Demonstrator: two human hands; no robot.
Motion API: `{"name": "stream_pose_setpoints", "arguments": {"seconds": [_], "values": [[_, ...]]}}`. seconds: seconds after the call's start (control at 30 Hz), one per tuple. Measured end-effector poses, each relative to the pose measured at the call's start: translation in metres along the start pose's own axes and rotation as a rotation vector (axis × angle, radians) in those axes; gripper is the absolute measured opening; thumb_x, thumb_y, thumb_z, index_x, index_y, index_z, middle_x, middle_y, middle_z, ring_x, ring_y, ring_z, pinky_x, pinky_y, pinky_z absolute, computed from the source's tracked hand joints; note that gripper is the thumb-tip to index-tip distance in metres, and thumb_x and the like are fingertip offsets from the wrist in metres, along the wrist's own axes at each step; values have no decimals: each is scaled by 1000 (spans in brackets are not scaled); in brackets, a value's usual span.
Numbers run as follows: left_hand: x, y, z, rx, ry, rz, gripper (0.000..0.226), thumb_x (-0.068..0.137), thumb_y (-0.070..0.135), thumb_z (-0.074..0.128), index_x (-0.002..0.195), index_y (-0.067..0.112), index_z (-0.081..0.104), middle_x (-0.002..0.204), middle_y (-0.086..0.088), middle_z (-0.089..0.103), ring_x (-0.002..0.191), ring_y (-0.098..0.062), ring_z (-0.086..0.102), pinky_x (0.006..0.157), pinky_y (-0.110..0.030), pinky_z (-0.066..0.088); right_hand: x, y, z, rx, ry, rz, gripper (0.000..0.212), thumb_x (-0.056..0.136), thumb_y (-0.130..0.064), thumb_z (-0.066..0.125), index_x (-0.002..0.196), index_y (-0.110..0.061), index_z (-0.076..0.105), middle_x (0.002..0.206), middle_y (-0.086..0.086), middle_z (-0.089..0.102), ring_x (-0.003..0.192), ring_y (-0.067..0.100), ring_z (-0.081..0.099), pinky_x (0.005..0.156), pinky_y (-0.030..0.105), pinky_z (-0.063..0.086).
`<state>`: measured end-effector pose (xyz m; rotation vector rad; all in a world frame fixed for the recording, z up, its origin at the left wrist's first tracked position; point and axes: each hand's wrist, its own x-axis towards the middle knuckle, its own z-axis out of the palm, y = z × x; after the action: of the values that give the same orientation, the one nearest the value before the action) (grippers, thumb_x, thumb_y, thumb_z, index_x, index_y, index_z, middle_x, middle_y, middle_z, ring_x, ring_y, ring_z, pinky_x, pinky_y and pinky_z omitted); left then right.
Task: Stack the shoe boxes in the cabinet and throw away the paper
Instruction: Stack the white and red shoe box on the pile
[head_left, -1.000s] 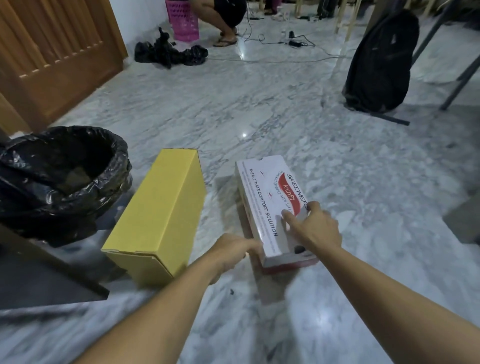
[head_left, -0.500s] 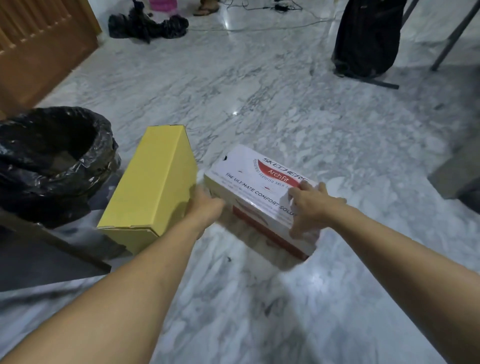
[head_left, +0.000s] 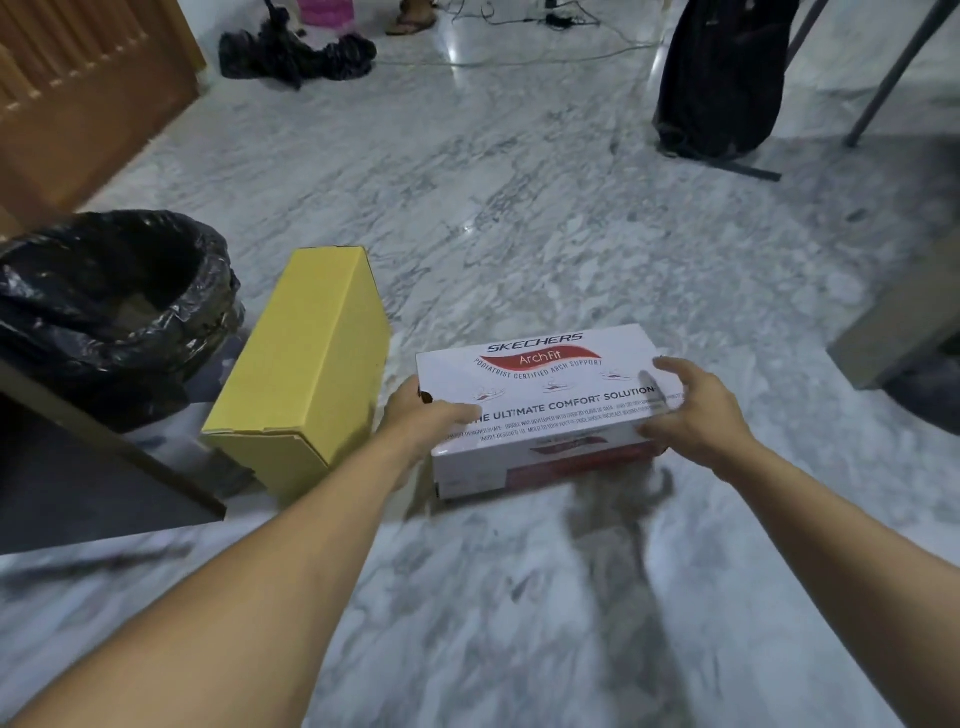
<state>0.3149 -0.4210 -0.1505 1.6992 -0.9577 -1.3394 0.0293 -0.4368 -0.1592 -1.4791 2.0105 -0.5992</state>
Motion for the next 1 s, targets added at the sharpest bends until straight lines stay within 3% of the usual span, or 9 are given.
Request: {"name": "stream_pose_setpoints", "arguments": {"seconds": [0.1,0.17,0.37,0.47,0.5,0.6,0.73,0.9,1.0], "values": [[-30,21,-8,-30,21,88,62,58,35,90,112,17,65,107,2,72,98,-16,68,87,-32,53,-15,-6,-27,316,10,-32,83,62,-3,85,135,-25,52,125,4,57,101,21,60,78,33,52],[-54,39,-18,-48,15,128,85,38,55,91,112,21,65,107,5,73,99,-17,69,92,-39,53,-30,-18,-47,463,33,-69,82,66,3,84,138,-19,50,121,2,55,100,19,60,79,29,49],[-136,91,-52,-7,82,295,81,40,32,94,114,15,62,108,3,71,98,-14,66,83,-29,53,-85,-66,-102,510,108,-152,87,53,-21,95,130,-10,56,116,3,62,99,15,64,88,31,55],[-184,117,-74,26,136,363,75,47,31,95,113,16,64,109,3,70,97,-12,66,82,-28,54,-118,-95,-136,510,65,-212,41,56,-15,93,90,-13,70,83,0,72,62,0,66,58,17,55],[-201,126,-81,25,149,388,69,53,28,93,114,15,64,109,3,70,96,-10,66,80,-27,54,-128,-104,-147,517,50,-248,35,57,-11,92,84,-15,70,80,0,72,59,1,66,57,18,54],[-253,147,-103,10,198,471,63,53,31,90,110,16,67,105,3,72,94,-12,68,79,-27,57,-166,-134,-176,534,34,-323,37,60,-6,90,90,-16,71,87,7,74,73,18,68,77,34,57],[-320,162,-135,18,264,544,51,62,17,89,108,13,68,97,4,71,78,-2,65,54,-11,49,-215,-170,-205,531,24,-419,35,60,-14,90,90,-22,73,90,7,76,75,25,68,73,52,57],[-398,180,-181,37,427,613,48,62,22,89,106,17,68,97,6,71,88,-8,64,64,-22,49,-275,-220,-228,569,-28,-557,40,66,-3,86,99,-21,71,94,5,75,81,30,73,68,53,60],[-438,190,-212,26,534,642,47,65,23,88,106,18,66,100,3,69,93,-14,63,73,-30,54,-301,-256,-229,587,-54,-645,51,68,0,84,116,-13,68,103,5,72,81,26,72,61,44,62]]}}
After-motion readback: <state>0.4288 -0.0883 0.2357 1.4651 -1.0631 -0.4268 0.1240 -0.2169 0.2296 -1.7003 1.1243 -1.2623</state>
